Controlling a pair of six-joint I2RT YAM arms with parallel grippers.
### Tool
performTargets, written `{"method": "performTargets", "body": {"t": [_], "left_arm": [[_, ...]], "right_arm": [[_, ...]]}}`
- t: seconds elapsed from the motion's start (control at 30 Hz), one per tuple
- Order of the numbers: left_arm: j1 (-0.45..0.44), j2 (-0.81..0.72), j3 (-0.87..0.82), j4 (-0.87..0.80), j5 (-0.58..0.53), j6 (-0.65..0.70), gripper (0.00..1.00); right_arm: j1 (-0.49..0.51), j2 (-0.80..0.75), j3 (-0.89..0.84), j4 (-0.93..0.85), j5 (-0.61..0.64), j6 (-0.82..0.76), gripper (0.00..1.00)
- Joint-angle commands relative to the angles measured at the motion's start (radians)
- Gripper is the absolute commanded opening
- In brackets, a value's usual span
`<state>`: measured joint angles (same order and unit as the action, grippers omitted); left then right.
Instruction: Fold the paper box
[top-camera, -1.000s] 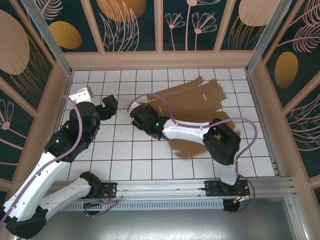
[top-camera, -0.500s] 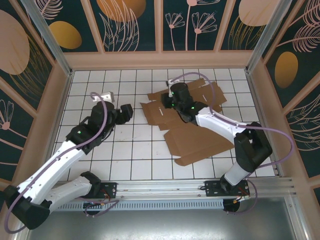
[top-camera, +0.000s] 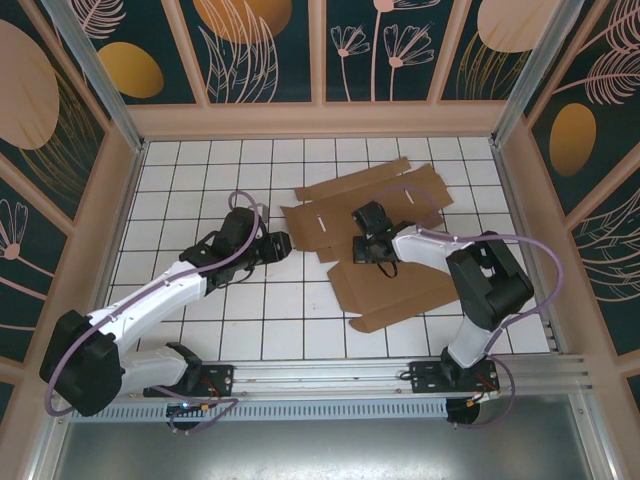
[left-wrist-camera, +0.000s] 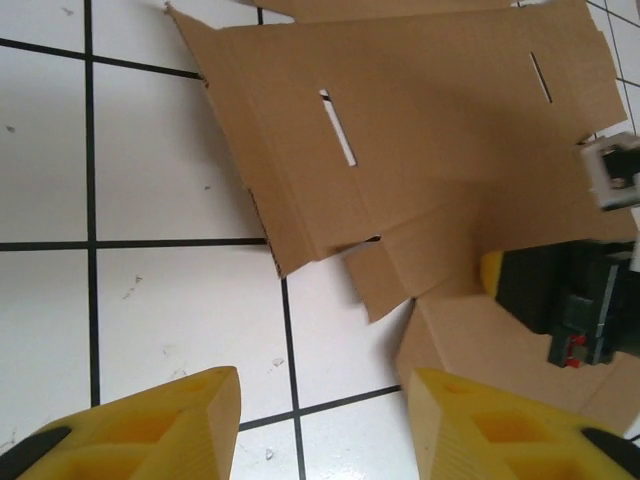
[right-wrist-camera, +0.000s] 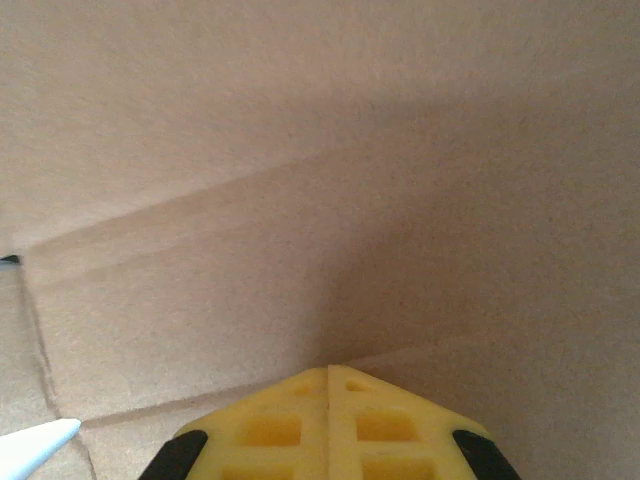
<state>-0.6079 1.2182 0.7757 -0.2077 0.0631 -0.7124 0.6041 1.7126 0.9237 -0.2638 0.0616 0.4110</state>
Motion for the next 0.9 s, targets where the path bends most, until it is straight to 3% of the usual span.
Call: {"method": "performTargets", "body": {"t": [0.0, 0.23, 0.4, 0.57, 0.63, 0.83, 0.87], "left_arm": [[0.006, -0.011, 0.009, 0.048, 0.02, 0.003, 0.47], [0.006, -0.046, 0.023, 0.02, 0.005, 0.008, 0.46], [0.007, -0.056, 0.012, 0.012, -0.009, 0.011, 0.43], [0.008, -0.053, -0.075, 0.115, 0.085, -0.021, 0.13], [0.007, -0.038, -0.101, 0.146, 0.104, -0.031, 0.0], [0.012, 0.008, -0.088, 0.114, 0.029, -0.051, 0.0], [0.033, 0.023, -0.087, 0.119, 0.08, -0.071, 0.0]], "right_arm": [[0.022, 0.044, -0.01, 0.049, -0.133, 0.094, 0.0], [0.108, 0.204, 0.116, 0.196, -0.33, 0.278, 0.02], [0.131, 0.285, 0.199, 0.468, -0.529, 0.462, 0.12], [0.038, 0.253, 0.176, 0.675, -0.635, 0.537, 0.24], [0.004, 0.193, 0.155, 0.636, -0.616, 0.457, 0.29], [-0.089, 0.062, 0.152, 0.258, -0.411, 0.17, 0.36], [-0.102, 0.052, 0.143, 0.214, -0.376, 0.134, 0.37]]}}
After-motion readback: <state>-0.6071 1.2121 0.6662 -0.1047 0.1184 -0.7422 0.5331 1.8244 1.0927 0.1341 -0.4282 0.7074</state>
